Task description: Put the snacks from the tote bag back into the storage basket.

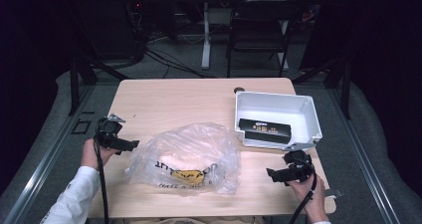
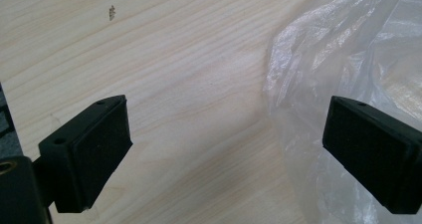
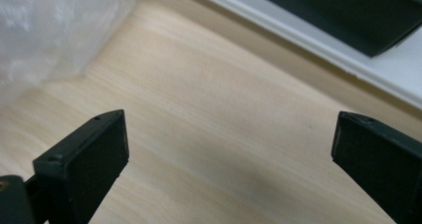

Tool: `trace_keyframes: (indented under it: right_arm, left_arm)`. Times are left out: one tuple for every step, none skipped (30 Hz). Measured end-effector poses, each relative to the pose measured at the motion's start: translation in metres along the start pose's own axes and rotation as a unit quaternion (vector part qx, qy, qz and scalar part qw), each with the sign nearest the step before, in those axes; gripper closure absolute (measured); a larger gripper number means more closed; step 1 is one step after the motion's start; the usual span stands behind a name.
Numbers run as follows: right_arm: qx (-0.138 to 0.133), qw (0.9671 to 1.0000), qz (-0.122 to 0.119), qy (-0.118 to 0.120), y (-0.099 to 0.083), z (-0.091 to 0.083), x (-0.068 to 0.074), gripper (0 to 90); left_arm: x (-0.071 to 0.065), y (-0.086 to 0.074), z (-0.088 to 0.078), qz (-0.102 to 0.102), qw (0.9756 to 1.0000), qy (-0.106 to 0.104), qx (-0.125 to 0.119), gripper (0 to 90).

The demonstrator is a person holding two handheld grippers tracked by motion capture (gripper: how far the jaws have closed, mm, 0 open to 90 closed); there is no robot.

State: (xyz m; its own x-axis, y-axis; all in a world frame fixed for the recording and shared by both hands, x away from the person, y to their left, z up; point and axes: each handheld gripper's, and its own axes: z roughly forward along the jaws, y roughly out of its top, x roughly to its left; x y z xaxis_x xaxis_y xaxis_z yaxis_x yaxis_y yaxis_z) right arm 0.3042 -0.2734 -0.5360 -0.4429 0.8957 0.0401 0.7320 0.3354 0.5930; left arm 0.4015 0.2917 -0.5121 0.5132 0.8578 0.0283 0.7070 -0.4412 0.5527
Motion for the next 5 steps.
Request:
trace_keyframes:
  right_arm:
    - [0.007, 1.0, -0.002, -0.006, -0.0022, 0.0009, 0.0009, 1.0]
    - [0.013, 0.9999, 0.0, -0.003, -0.0041, 0.0028, 0.0012, 0.6]
    - [0.016, 0.9999, 0.0, 0.0, -0.006, 0.0049, 0.0009, 0.5]
    - [0.02, 0.9998, 0.002, -0.001, -0.0076, 0.0069, 0.001, 0.5]
    - [0.029, 0.9996, -0.001, -0.003, -0.0084, 0.0089, 0.001, 0.0]
  left_arm:
    - [-0.0004, 0.0001, 0.0003, 0.001, 1.0, 0.0, 0.001, 4.8]
    - [-0.0009, 0.0001, 0.0008, 0.001, 1.0, 0.003, 0.001, 4.8]
    - [-0.0009, 0.0003, 0.0011, 0.001, 1.0, 0.002, 0.001, 4.8]
    - [-0.0007, 0.0006, 0.0012, 0.001, 1.0, -0.001, 0.003, 4.9]
    - [-0.0007, 0.0007, 0.0016, 0.001, 1.0, -0.001, 0.004, 4.8]
